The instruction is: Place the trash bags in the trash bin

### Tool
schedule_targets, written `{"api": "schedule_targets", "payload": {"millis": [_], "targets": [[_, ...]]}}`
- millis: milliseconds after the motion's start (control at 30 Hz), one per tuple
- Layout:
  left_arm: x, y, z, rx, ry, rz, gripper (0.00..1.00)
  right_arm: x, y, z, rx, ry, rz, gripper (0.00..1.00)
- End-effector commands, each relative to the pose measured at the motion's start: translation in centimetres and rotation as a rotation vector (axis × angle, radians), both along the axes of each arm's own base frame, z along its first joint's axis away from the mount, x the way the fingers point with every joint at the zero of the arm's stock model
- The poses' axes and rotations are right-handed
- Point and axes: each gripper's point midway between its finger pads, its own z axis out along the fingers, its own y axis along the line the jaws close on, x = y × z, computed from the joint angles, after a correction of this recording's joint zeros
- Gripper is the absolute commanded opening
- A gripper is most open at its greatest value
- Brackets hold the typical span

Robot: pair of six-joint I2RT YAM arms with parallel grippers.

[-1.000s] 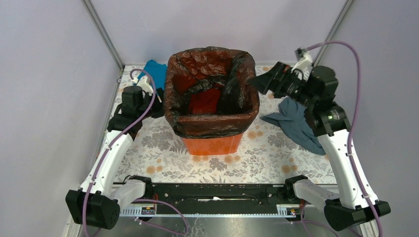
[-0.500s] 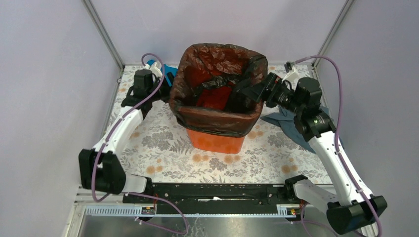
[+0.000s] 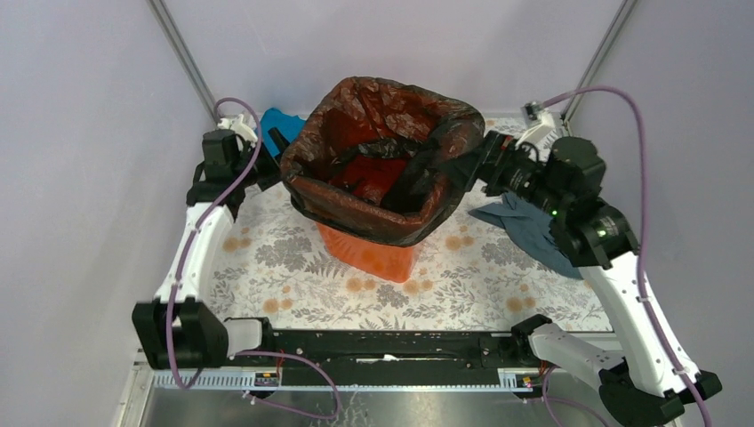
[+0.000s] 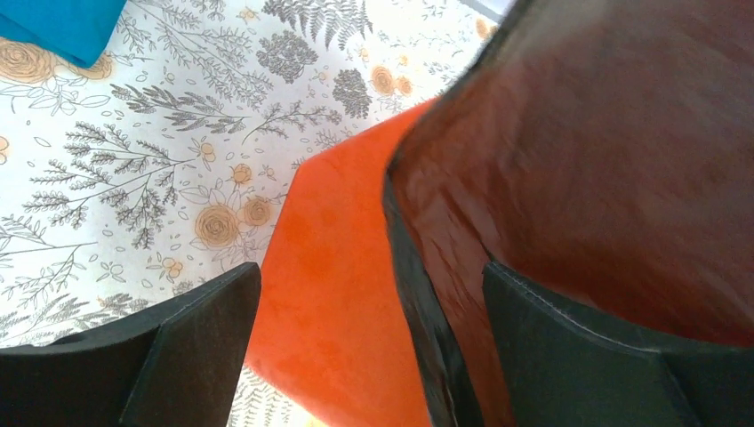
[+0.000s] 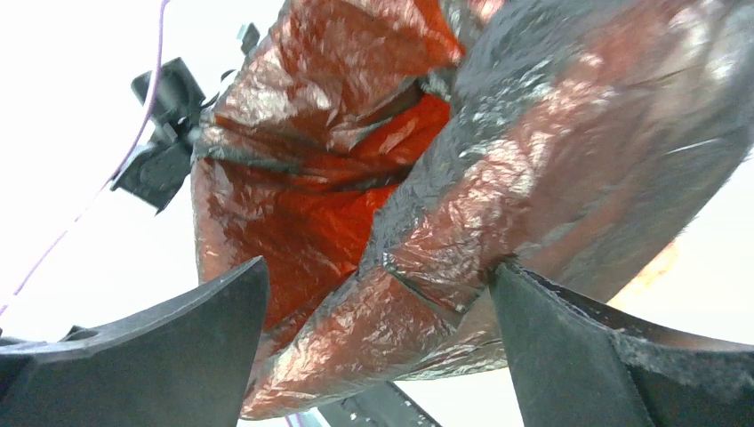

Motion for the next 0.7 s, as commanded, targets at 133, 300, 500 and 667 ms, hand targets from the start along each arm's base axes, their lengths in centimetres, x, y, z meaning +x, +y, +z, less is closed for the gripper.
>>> {"api": "schedule_targets", "payload": {"millis": [133, 300, 500, 667], "targets": [[-4.6, 3.3, 3.2, 0.135, -0.093, 0.135, 0.99, 4.3, -6.2, 4.1, -0.198, -0.118, -0.278, 1.00], [-6.2, 2.9, 4.4, 0.095, -0.120, 0.138, 0.99, 9.0, -9.5, 1.7, -0.080, -0.034, -0.279, 1.00], [-6.5, 1.8, 2.9, 0.080, -0.104, 0.059, 0.98, 12.7, -9.5, 1.8, 0.417, 0.008, 0.012, 0.91], [-6.8, 2.6, 3.6, 0.133, -0.136, 0.092, 0.99, 12.4, -8.4, 0.1, 0.556, 0.060, 0.126, 0.89]]}}
